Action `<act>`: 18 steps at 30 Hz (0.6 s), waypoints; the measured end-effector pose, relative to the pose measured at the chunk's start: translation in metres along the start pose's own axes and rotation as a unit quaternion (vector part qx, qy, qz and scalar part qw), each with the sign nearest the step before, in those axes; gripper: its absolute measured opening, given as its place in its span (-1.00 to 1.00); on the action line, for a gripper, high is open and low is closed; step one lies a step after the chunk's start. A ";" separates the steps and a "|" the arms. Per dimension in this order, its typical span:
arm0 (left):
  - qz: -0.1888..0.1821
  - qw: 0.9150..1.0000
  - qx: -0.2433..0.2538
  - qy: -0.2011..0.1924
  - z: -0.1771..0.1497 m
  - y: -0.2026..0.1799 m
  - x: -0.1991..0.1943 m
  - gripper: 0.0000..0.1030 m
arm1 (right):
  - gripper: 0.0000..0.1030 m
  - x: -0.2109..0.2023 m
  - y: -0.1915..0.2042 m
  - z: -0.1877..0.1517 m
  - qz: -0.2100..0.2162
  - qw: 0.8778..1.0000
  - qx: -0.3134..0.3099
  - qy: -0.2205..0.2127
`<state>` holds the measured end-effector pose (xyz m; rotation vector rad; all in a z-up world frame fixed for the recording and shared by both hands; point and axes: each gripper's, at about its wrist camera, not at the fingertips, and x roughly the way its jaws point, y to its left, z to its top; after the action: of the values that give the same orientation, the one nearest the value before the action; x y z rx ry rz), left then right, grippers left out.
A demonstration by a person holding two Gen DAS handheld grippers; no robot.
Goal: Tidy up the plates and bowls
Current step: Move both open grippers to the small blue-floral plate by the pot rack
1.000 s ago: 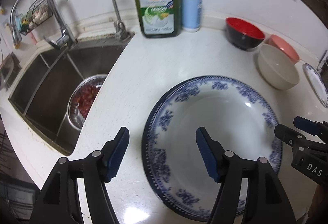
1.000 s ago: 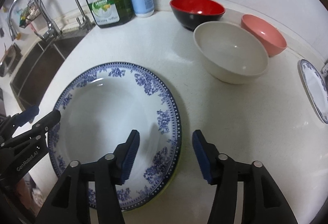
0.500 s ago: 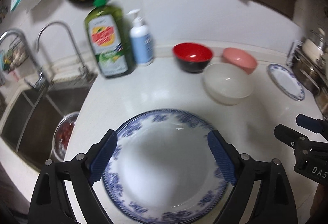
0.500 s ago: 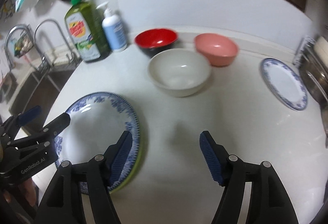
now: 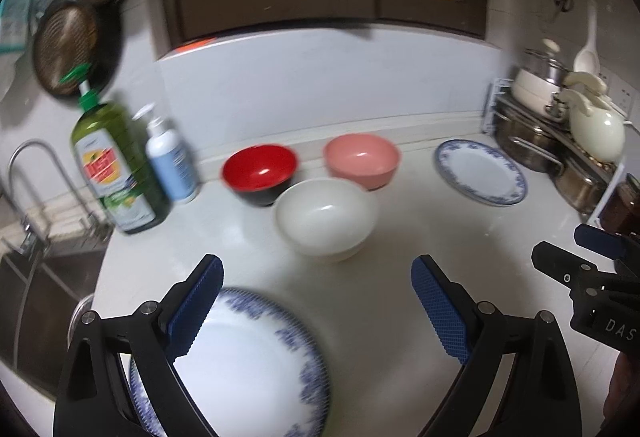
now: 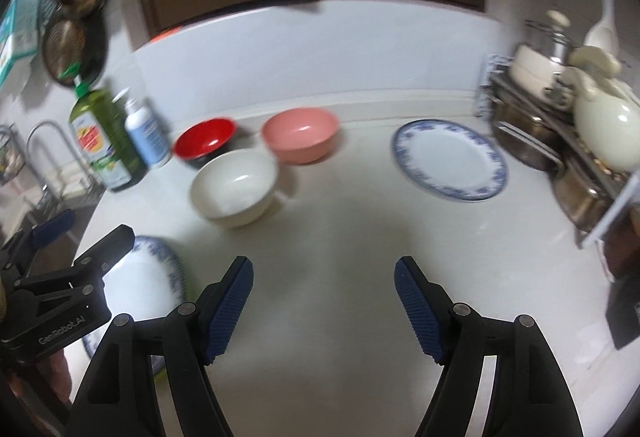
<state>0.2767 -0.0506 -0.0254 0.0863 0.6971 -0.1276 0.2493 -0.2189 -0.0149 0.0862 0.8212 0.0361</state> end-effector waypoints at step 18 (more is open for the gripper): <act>-0.064 0.995 0.058 -0.045 0.071 -0.087 0.017 0.87 | 0.44 -0.021 -0.093 0.031 -0.070 0.994 0.056 -0.062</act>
<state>0.3222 -0.1467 0.0150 0.1472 0.6044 -0.2936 0.2574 -0.3144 0.0133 0.1352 0.7039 -0.1468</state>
